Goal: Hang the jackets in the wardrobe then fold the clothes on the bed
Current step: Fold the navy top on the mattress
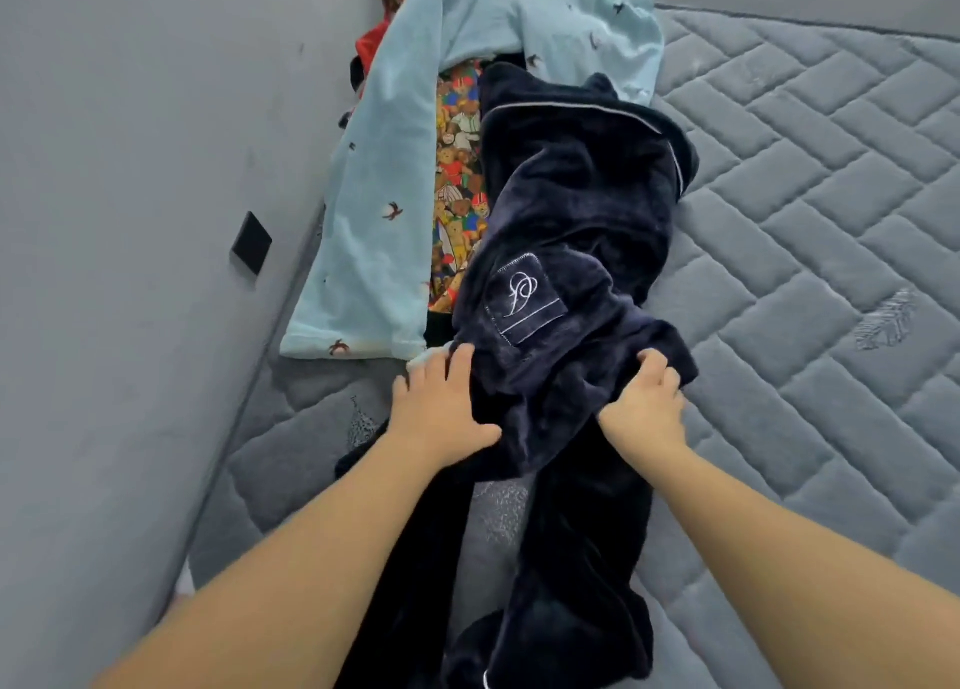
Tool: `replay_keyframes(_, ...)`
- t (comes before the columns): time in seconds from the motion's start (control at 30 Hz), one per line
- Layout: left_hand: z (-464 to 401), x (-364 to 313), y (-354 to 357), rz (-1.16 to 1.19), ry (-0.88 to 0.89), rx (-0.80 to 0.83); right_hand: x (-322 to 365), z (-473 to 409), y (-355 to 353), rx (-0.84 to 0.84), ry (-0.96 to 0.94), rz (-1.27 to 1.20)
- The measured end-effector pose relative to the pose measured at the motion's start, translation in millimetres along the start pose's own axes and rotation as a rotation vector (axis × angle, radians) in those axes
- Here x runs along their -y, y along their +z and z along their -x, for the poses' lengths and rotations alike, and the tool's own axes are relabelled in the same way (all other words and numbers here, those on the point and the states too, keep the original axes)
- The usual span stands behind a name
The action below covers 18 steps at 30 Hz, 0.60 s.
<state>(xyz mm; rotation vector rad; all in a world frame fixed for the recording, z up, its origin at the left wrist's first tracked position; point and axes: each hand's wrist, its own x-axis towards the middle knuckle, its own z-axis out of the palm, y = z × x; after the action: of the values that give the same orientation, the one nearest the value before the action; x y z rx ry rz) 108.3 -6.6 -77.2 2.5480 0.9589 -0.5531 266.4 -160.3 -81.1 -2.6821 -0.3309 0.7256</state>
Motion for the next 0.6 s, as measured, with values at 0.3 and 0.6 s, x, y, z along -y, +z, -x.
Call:
replay_keyframes(0.3,54.6,10.9,60.9,-0.03,-0.126,0.619,-41.0,50.9,-11.5,0.512,-0.319,0.691)
replay_keyframes(0.6,55.6,24.0,28.6,0.801,-0.383,0.239,-32.9,47.4,-52.8,0.602,-0.108,0.376)
